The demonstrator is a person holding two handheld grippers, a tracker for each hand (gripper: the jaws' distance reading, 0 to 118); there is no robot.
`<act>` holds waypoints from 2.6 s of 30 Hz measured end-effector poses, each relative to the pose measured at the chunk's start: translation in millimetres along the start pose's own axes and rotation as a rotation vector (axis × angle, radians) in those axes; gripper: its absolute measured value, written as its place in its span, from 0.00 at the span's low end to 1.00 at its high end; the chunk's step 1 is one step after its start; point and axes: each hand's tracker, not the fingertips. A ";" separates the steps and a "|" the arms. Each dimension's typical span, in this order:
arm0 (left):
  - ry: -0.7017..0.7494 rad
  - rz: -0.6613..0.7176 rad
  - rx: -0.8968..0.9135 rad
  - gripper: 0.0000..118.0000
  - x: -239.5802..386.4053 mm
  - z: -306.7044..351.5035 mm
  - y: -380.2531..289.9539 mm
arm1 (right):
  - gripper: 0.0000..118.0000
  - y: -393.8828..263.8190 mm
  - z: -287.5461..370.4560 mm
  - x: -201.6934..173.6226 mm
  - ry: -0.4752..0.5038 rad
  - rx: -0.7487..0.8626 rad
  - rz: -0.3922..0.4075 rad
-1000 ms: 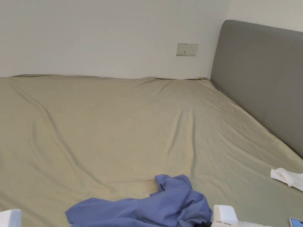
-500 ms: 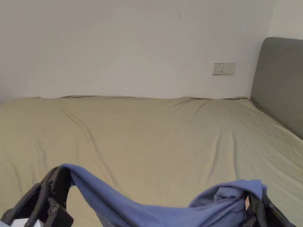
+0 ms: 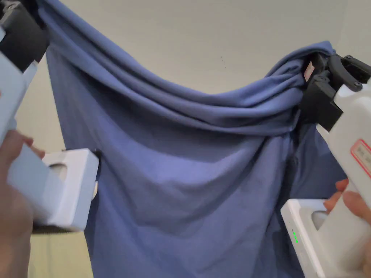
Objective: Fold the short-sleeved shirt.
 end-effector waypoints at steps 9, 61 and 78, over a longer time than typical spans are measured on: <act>0.006 -0.065 -0.089 0.00 -24.8 -95.7 -79.3 | 0.05 -75.7 -92.3 4.6 0.038 0.006 0.034; -0.094 -0.086 -0.752 0.00 -1.7 301.5 -108.6 | 0.01 -141.1 274.6 36.0 -0.287 -0.539 0.151; -0.067 -0.013 -1.393 0.11 -36.5 132.8 -291.3 | 0.01 -203.2 231.7 51.7 -0.216 -0.708 0.098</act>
